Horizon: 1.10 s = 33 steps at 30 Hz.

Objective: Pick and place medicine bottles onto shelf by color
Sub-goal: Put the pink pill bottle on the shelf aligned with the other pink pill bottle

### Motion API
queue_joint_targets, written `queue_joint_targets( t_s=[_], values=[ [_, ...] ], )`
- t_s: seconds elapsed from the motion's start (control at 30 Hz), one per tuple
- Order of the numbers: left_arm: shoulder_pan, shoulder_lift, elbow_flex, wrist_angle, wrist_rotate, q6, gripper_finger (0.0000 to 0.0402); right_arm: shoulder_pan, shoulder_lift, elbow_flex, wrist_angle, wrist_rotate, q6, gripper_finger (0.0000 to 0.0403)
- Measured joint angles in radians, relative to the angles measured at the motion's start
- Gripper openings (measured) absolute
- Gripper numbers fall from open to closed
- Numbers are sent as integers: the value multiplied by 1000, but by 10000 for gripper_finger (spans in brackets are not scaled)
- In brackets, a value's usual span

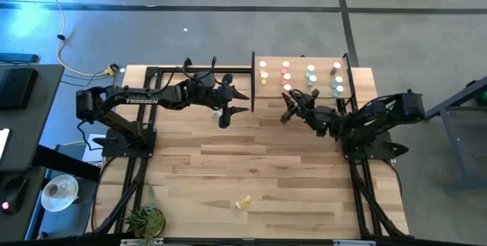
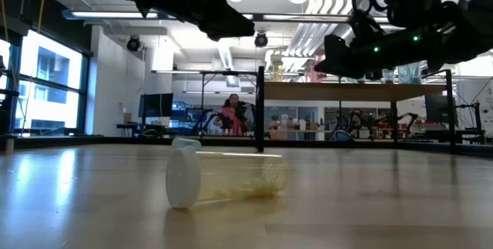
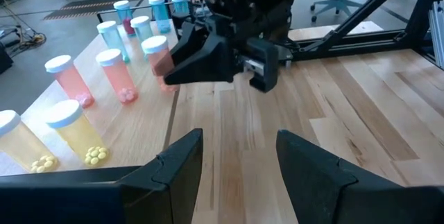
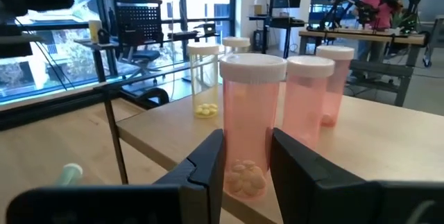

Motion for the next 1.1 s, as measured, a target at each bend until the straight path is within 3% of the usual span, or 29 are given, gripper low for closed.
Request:
queue_joint_targets(
  t_s=[0.67, 1.1],
  values=[
    [0, 0, 0, -1, 0, -1, 172, -42, 47, 31, -34, 19, 37, 88],
    [0, 0, 0, -1, 0, -2, 172, -39, 45, 31, -44, 49, 44, 141]
  ],
)
